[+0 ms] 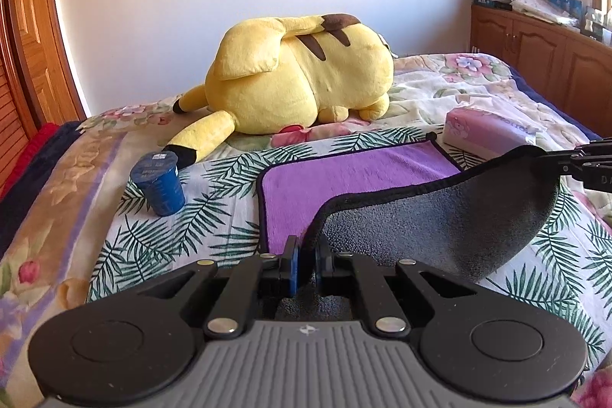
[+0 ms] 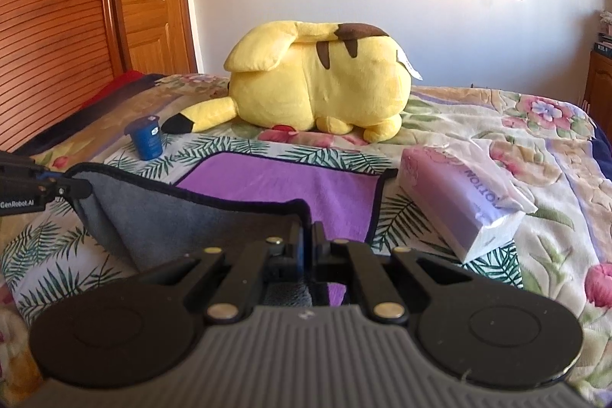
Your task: Fold towel
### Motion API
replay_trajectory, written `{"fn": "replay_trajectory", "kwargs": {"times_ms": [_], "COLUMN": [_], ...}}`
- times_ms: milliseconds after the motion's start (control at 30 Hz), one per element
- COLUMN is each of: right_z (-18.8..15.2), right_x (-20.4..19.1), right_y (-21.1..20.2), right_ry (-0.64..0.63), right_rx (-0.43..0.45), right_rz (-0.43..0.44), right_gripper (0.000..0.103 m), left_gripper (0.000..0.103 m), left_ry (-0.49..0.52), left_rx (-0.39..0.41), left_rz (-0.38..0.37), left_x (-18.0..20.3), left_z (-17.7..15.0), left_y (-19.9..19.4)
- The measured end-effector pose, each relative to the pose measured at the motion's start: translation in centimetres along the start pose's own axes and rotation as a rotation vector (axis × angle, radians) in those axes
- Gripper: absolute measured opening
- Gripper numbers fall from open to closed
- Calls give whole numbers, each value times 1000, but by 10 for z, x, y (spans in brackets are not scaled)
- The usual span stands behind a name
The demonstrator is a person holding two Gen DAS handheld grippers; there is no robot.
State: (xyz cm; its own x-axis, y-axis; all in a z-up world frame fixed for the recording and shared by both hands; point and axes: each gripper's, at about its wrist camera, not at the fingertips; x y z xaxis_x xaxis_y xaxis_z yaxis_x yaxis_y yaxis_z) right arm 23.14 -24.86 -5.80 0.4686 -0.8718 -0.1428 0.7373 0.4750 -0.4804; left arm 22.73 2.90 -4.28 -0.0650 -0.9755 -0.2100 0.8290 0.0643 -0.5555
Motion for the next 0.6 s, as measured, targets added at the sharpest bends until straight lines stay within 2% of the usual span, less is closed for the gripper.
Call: {"fn": "replay_trajectory", "kwargs": {"times_ms": [233,600], "right_z": [5,18], "right_x": [6,20], "right_y": [3,12], "right_ry": [-7,-19], "right_rx": [9,37], "right_rz": [-4,-5], "right_gripper": [5,5], "left_gripper": [8,8], "left_ry": [-4,-11], "left_rx": [29,72], "left_rz": [32,42], "left_x": [-1,-6], "left_z": [9,28], "left_y": [8,21]}}
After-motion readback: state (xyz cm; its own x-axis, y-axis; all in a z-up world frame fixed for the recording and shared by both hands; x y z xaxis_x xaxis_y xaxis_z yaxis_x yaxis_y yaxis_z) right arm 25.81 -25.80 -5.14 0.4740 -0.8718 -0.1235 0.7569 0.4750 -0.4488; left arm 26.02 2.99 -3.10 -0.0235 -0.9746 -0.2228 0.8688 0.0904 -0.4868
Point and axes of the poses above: each gripper's, at about its wrist camera, not at the fingertips, and y roughly the way its jaws point, x to its right, z to its top, and after that the axes turned 10 degrees about z, right-handed
